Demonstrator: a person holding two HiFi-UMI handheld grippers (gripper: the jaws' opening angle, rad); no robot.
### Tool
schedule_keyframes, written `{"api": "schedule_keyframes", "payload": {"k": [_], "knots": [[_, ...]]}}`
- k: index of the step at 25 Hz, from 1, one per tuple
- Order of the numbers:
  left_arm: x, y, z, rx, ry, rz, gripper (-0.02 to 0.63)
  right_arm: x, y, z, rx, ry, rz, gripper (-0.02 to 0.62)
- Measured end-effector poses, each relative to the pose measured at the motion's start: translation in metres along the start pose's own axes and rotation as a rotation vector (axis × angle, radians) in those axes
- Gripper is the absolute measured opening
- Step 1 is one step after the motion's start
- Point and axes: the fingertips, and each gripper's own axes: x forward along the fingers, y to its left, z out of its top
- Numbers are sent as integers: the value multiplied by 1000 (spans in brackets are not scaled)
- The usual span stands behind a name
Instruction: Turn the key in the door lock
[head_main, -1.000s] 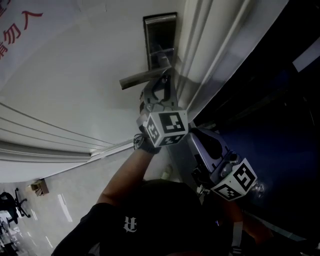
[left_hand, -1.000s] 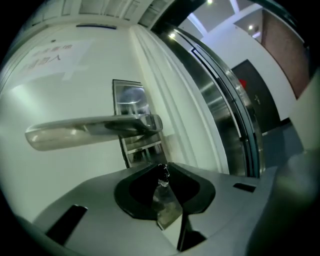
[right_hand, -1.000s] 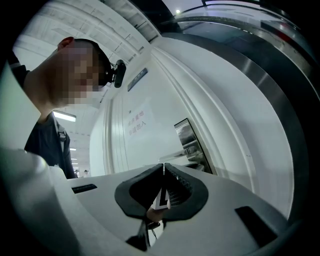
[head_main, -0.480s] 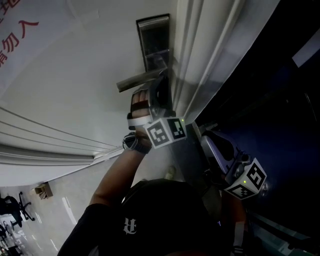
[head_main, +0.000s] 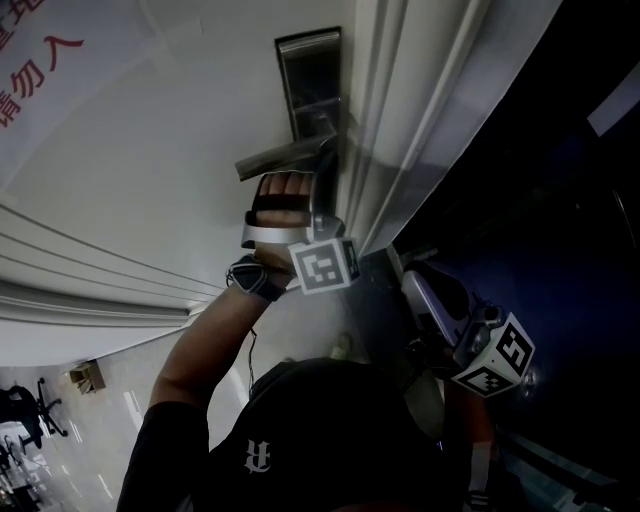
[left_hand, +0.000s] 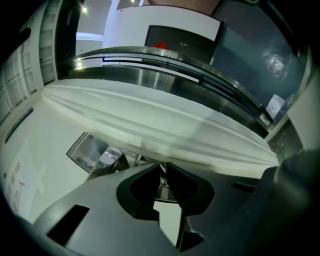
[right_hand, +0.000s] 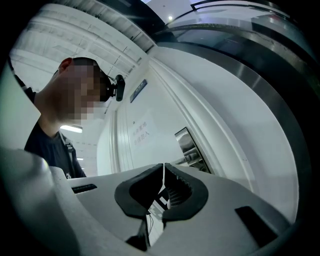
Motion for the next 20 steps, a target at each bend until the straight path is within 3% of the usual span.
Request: {"api": "schedule_keyframes", "payload": {"k": [11,20], "knots": [[4,4,1,273,114,-55,35,0,3,3,0,-3,30,17],[5,4,1,330,112,-49,23,-5,4,4,-9,0,26,16]]}}
